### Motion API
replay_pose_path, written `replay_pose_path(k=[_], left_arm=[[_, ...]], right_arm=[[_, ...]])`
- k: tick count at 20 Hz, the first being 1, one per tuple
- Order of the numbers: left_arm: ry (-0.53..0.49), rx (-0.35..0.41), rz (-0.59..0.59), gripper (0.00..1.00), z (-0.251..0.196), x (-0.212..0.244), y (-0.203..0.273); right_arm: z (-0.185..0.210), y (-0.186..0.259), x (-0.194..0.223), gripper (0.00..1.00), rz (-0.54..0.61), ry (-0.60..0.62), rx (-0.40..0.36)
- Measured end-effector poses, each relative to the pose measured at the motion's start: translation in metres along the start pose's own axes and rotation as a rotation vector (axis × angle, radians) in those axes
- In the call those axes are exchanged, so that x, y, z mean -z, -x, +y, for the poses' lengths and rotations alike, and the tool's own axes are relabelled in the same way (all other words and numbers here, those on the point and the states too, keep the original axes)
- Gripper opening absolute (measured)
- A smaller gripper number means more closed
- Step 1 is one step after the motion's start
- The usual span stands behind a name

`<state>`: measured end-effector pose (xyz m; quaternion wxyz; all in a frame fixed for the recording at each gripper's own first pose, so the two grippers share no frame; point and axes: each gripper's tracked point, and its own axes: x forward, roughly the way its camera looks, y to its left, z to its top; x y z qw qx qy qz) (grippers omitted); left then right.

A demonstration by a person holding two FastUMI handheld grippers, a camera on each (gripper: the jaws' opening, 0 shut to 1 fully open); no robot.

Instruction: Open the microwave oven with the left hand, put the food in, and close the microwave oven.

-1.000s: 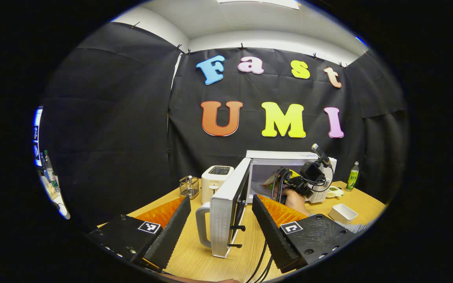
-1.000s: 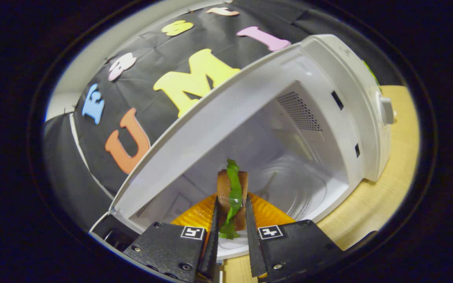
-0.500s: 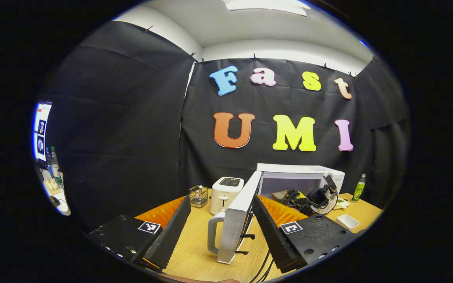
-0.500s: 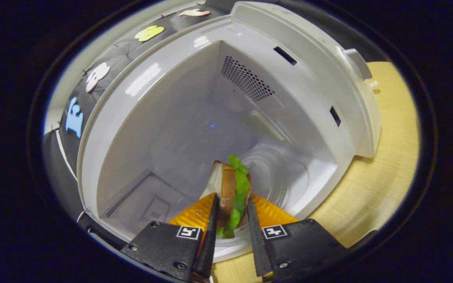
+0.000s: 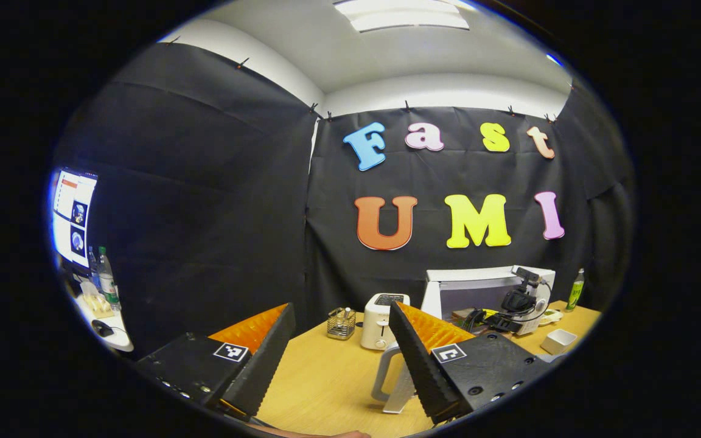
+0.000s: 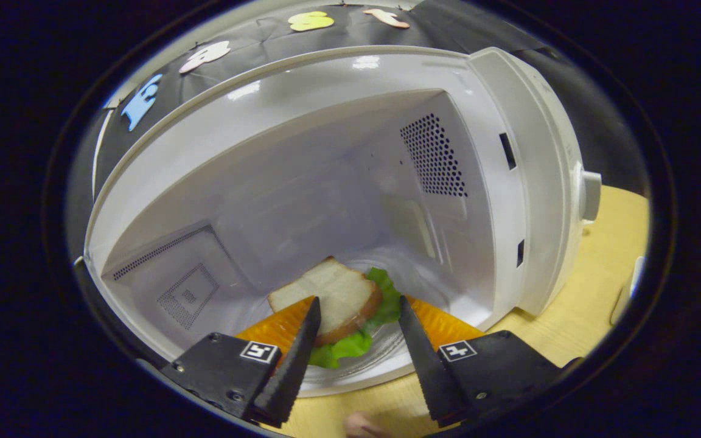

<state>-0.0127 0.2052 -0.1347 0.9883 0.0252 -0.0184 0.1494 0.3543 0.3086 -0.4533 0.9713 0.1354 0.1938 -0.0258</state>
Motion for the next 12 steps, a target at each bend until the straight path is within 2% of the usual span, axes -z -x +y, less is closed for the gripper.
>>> replay_pose_path(k=[1, 2, 3, 4, 5, 6, 7, 8, 9, 10, 12], left_arm=[[-0.007, -0.005, 0.009, 0.93, 0.003, 0.001, 0.001], [-0.008, -0.001, 0.011, 0.93, 0.004, 0.0, 0.002], [-0.005, 0.006, 0.016, 0.93, 0.004, 0.001, 0.002], [-0.003, 0.018, 0.027, 0.93, 0.004, 0.003, 0.0], [-0.004, 0.022, 0.039, 0.8, 0.006, 0.007, -0.001], [-0.006, 0.028, 0.053, 0.93, 0.007, 0.011, -0.005], [-0.012, 0.035, 0.068, 0.87, 0.006, 0.016, -0.007], [-0.018, 0.041, 0.073, 0.8, 0.007, 0.019, -0.011], [-0.023, 0.048, 0.081, 0.8, 0.006, 0.023, -0.014], [-0.022, 0.057, 0.087, 0.91, 0.005, 0.025, -0.017], [-0.001, 0.057, 0.092, 0.79, 0.005, 0.029, -0.025]], right_arm=[[0.002, 0.005, 0.0, 0.77, 0.009, 0.017, -0.014], [0.001, 0.012, 0.001, 0.85, 0.023, 0.043, -0.027], [0.003, 0.021, -0.001, 0.88, 0.029, 0.079, -0.054], [0.003, 0.033, -0.005, 0.82, 0.025, 0.12, -0.077], [0.001, 0.046, -0.013, 0.89, 0.012, 0.166, -0.091], [-0.001, 0.063, -0.021, 0.89, -0.002, 0.206, -0.108], [0.003, 0.082, -0.031, 0.89, -0.022, 0.242, -0.145], [0.007, 0.103, -0.042, 0.83, -0.043, 0.271, -0.188], [0.014, 0.126, -0.057, 0.84, -0.071, 0.315, -0.241], [0.016, 0.147, -0.072, 0.89, -0.106, 0.344, -0.273], [0.015, 0.19, -0.102, 0.99, -0.173, 0.377, -0.318]])
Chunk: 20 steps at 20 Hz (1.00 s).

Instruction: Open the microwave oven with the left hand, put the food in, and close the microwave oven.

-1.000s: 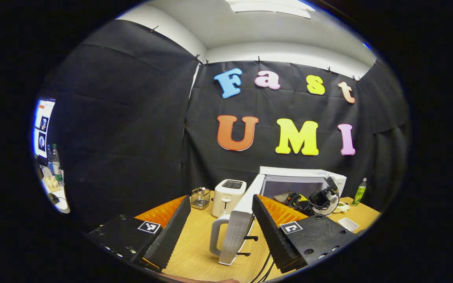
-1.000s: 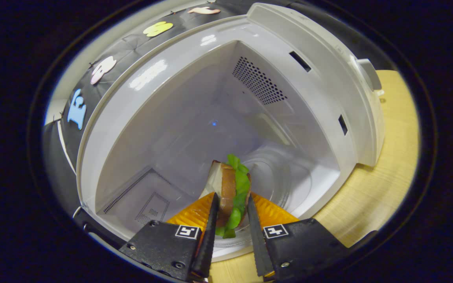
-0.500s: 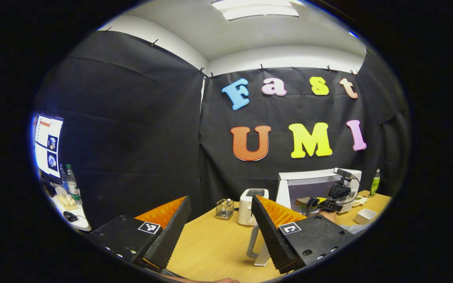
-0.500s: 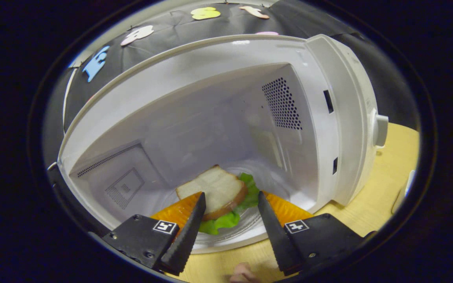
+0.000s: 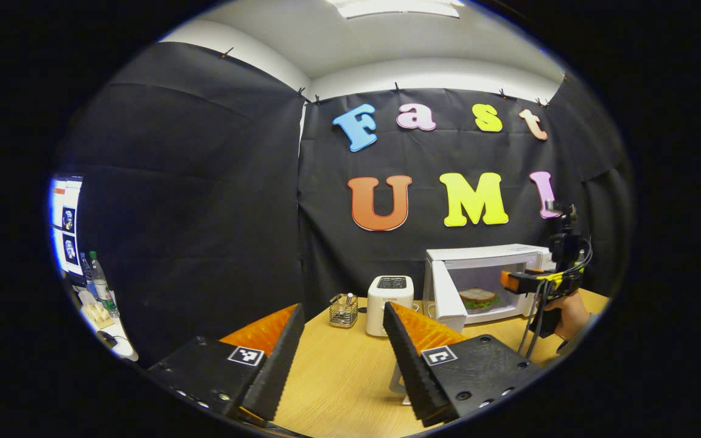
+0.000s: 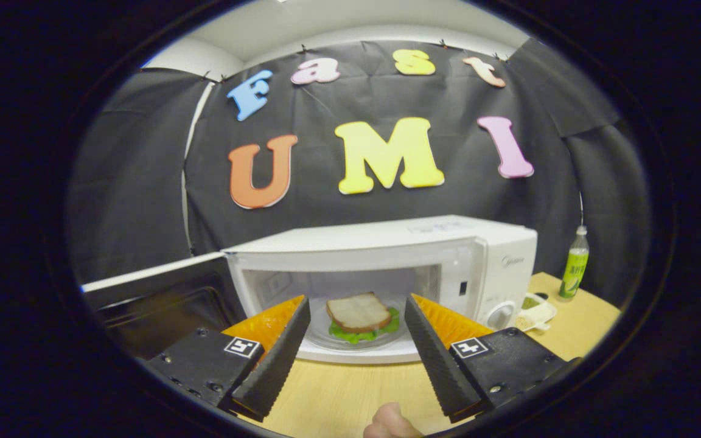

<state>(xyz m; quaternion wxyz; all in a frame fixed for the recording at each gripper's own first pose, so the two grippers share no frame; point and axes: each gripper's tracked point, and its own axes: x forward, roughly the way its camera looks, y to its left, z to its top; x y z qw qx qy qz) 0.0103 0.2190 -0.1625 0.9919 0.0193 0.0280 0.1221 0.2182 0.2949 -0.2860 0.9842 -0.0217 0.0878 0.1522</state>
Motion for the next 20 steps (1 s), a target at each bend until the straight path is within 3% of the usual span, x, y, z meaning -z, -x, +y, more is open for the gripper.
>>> replay_pose_path(k=[4, 7, 8, 9, 13, 15, 18, 20], left_arm=[[0.041, 0.016, 0.026, 0.25, 0.002, 0.012, -0.011], [0.04, 0.038, 0.038, 0.25, 0.001, 0.022, -0.011], [0.037, 0.048, 0.056, 0.18, 0.002, 0.029, -0.014], [0.037, 0.065, 0.071, 0.05, -0.001, 0.036, -0.016], [0.029, 0.179, 0.124, 0.0, -0.029, 0.059, -0.021], [-0.035, 0.2, 0.146, 0.0, -0.034, 0.073, -0.026], [-0.038, 0.236, 0.181, 0.0, -0.051, 0.085, -0.023], [-0.073, 0.21, 0.165, 0.0, -0.052, 0.084, -0.029]], right_arm=[[-0.014, 0.073, -0.059, 0.99, -0.1, 0.096, -0.069], [-0.03, 0.115, -0.083, 0.99, -0.096, 0.081, -0.141], [-0.042, 0.129, -0.092, 0.99, -0.108, 0.076, -0.142], [-0.054, 0.139, -0.104, 0.99, -0.13, 0.076, -0.128], [-0.09, 0.181, -0.117, 0.99, -0.14, 0.078, -0.074], [-0.103, 0.2, -0.118, 0.99, -0.145, 0.061, -0.074], [-0.123, 0.222, -0.114, 0.99, -0.153, 0.047, -0.06], [-0.137, 0.231, -0.111, 0.99, -0.16, 0.044, -0.036]])
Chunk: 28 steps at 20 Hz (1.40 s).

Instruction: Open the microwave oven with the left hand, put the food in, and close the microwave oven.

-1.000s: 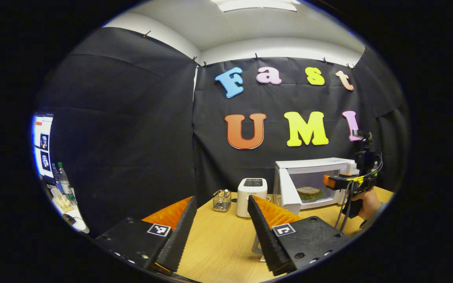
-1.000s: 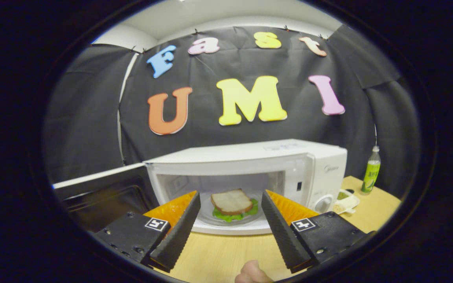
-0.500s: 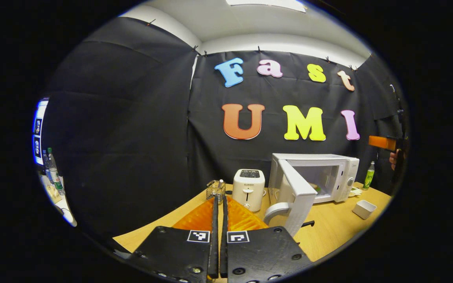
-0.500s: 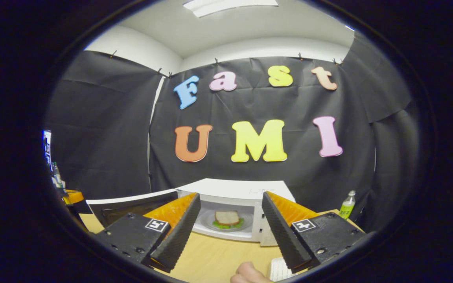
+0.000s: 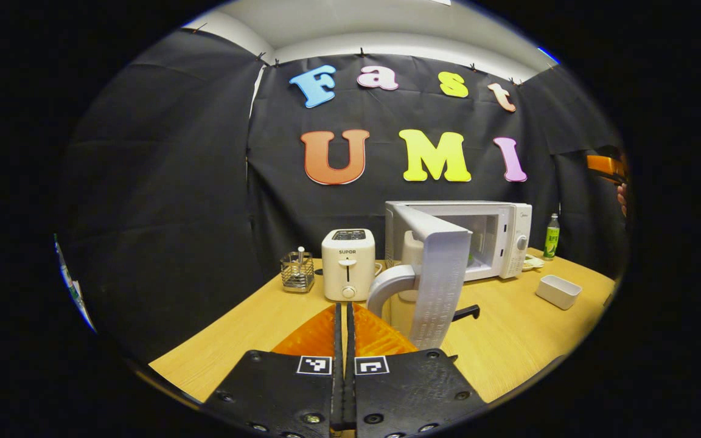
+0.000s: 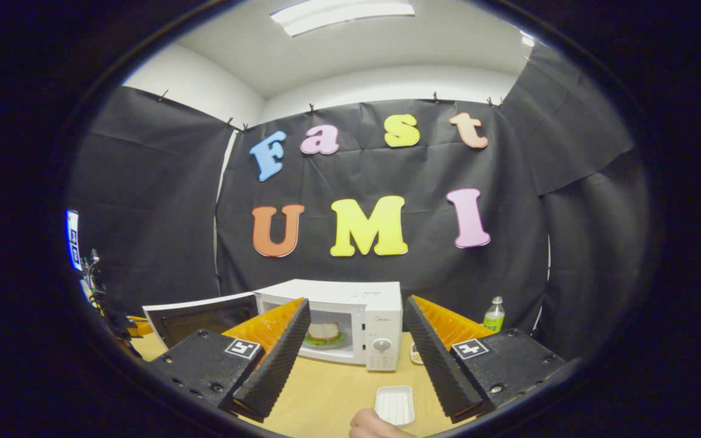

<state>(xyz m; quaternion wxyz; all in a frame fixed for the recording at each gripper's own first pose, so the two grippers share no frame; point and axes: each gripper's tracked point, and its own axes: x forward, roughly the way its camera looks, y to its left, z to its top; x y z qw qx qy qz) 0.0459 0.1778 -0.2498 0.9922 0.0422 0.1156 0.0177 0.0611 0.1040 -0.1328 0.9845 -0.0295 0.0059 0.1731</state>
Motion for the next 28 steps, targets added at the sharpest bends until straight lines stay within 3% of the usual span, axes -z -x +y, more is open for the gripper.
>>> replay_pose_path(k=[1, 2, 5, 6, 7, 15, 28], left_arm=[[-0.003, 0.007, 0.0, 0.0, -0.006, 0.0, -0.002], [0.007, 0.033, 0.009, 0.0, -0.016, 0.0, -0.003], [0.031, 0.124, -0.008, 0.0, -0.056, -0.005, -0.006], [0.028, 0.147, -0.013, 0.0, -0.068, -0.006, -0.01], [0.026, 0.172, -0.02, 0.0, -0.081, -0.008, -0.014], [0.013, 0.362, -0.019, 0.0, -0.18, -0.012, -0.048], [0.064, 0.501, -0.014, 0.0, -0.294, -0.03, -0.121]], right_arm=[[-0.005, 0.004, 0.001, 0.93, 0.002, -0.004, 0.01], [-0.009, 0.009, 0.004, 0.99, 0.008, -0.006, 0.013], [-0.027, 0.016, 0.015, 0.99, 0.034, -0.009, 0.025], [-0.033, 0.019, 0.018, 0.93, 0.042, -0.018, 0.028], [-0.038, 0.022, 0.02, 0.99, 0.048, -0.03, 0.028], [-0.089, 0.041, 0.027, 0.99, 0.052, -0.061, 0.083], [-0.14, 0.036, 0.048, 0.99, 0.089, -0.076, 0.134]])
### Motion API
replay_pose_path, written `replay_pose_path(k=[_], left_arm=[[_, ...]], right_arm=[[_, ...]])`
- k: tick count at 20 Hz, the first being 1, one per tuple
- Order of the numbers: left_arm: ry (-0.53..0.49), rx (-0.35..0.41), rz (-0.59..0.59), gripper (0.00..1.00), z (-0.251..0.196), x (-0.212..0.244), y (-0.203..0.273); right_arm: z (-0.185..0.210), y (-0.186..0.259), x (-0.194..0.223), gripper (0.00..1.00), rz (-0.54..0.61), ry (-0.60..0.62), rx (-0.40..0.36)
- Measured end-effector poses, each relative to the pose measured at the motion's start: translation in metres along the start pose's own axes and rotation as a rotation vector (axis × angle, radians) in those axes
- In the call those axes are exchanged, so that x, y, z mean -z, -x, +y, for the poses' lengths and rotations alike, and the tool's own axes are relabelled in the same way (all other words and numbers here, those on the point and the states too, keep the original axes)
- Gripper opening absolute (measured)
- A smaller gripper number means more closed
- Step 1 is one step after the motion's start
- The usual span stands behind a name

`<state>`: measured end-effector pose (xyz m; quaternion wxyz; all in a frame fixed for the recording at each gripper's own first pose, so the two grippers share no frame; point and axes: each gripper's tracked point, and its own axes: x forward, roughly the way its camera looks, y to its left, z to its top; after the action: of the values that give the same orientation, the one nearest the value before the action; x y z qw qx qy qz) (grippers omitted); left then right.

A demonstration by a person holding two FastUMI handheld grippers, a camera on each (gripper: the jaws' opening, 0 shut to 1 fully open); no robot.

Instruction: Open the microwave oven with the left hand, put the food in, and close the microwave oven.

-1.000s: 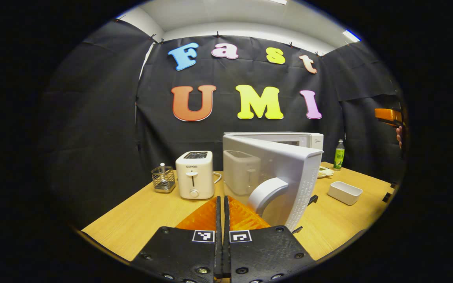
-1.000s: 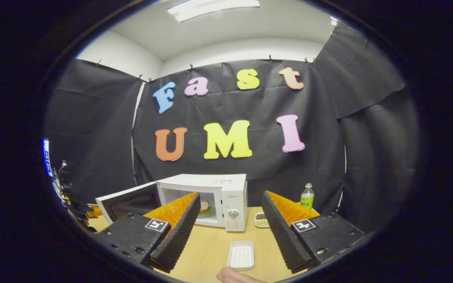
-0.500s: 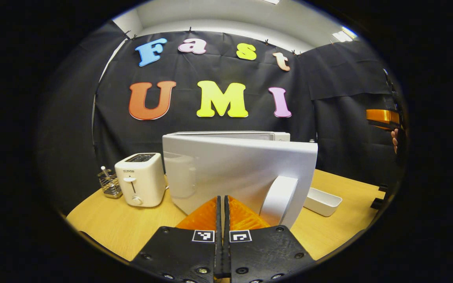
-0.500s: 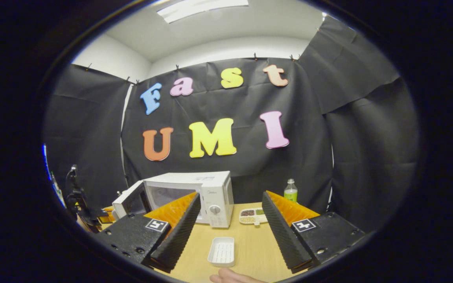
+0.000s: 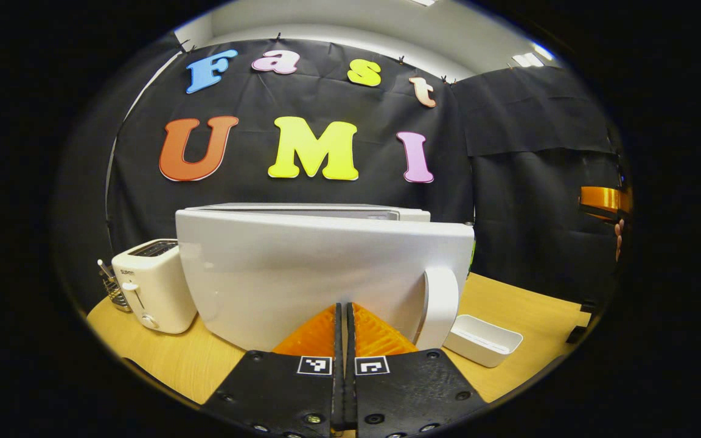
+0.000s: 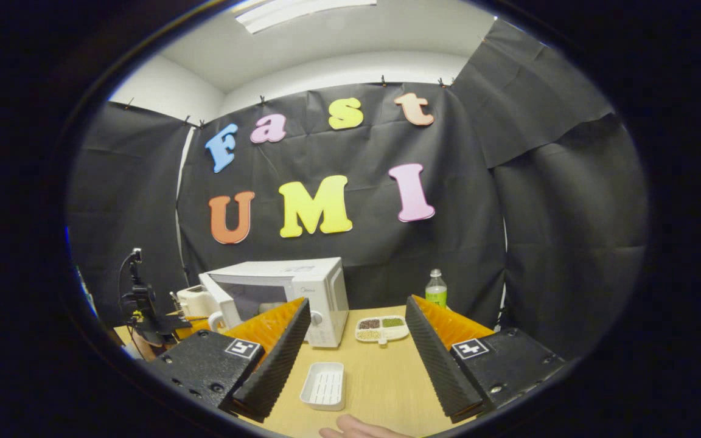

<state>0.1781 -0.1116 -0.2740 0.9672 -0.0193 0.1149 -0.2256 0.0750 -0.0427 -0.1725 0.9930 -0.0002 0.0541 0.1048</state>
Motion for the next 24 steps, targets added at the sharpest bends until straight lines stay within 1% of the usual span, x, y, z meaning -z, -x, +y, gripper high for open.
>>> replay_pose_path(k=[2, 4, 5, 6, 7, 9, 10, 11, 12, 13, 14, 15, 16, 17, 18, 19, 21, 23, 24], left_arm=[[0.024, 0.01, 0.01, 0.0, -0.005, 0.001, -0.019], [0.056, 0.039, 0.021, 0.0, -0.01, 0.002, -0.036], [0.075, 0.044, 0.018, 0.0, -0.012, 0.002, -0.046], [0.091, 0.051, 0.02, 0.0, -0.016, 0.001, -0.055], [0.097, 0.055, 0.016, 0.0, -0.019, -0.001, -0.062], [0.1, 0.066, 0.01, 0.0, -0.026, -0.004, -0.077], [0.098, 0.069, -0.001, 0.0, -0.03, -0.008, -0.086], [0.092, 0.066, -0.008, 0.0, -0.031, -0.012, -0.094], [0.089, 0.064, -0.009, 0.0, -0.033, -0.012, -0.103], [0.089, 0.05, -0.009, 0.0, -0.032, -0.013, -0.113], [0.093, 0.03, -0.005, 0.0, -0.029, -0.013, -0.122], [0.103, 0.025, 0.008, 0.0, -0.028, -0.012, -0.128], [0.096, 0.001, -0.017, 0.0, -0.025, -0.018, -0.137], [0.112, 0.019, 0.02, 0.0, -0.027, -0.012, -0.137], [0.122, 0.028, 0.004, 0.0, -0.034, -0.019, -0.138], [0.128, 0.032, 0.019, 0.0, -0.037, -0.016, -0.139], [0.13, 0.023, 0.019, 0.0, -0.037, -0.015, -0.138], [0.126, -0.001, 0.074, 0.0, -0.033, -0.007, -0.133], [0.126, -0.008, 0.088, 0.0, -0.033, -0.005, -0.128]], right_arm=[[-0.005, -0.004, 0.004, 0.99, 0.01, -0.003, -0.001], [-0.01, -0.01, 0.006, 0.98, 0.015, -0.001, -0.004], [-0.012, -0.014, 0.006, 0.92, 0.01, -0.002, -0.006], [-0.014, -0.017, 0.008, 0.92, 0.008, -0.003, -0.006], [-0.017, -0.021, 0.009, 0.98, 0.006, -0.001, -0.007], [-0.019, -0.03, 0.011, 0.98, 0.008, 0.002, -0.01], [-0.018, -0.032, 0.012, 0.92, 0.008, 0.003, -0.015], [-0.017, -0.036, 0.011, 0.92, 0.011, 0.008, -0.02], [-0.017, -0.038, 0.013, 0.98, 0.016, 0.012, -0.023], [-0.017, -0.039, 0.015, 0.98, 0.02, 0.012, -0.025], [-0.016, -0.04, 0.014, 0.92, 0.021, 0.008, -0.027], [-0.014, -0.041, 0.014, 0.92, 0.023, 0.007, -0.028], [-0.011, -0.044, 0.017, 0.92, 0.028, 0.009, -0.022], [-0.009, -0.044, 0.018, 0.92, 0.031, 0.012, -0.014], [-0.007, -0.041, 0.016, 0.92, 0.033, 0.012, -0.009], [-0.003, -0.038, 0.015, 0.92, 0.035, 0.008, -0.007], [0.006, -0.03, 0.012, 0.92, 0.042, 0.003, -0.003], [0.014, -0.02, 0.009, 0.92, 0.049, 0.003, -0.001], [0.018, -0.015, 0.008, 0.98, 0.052, -0.003, 0.001]])
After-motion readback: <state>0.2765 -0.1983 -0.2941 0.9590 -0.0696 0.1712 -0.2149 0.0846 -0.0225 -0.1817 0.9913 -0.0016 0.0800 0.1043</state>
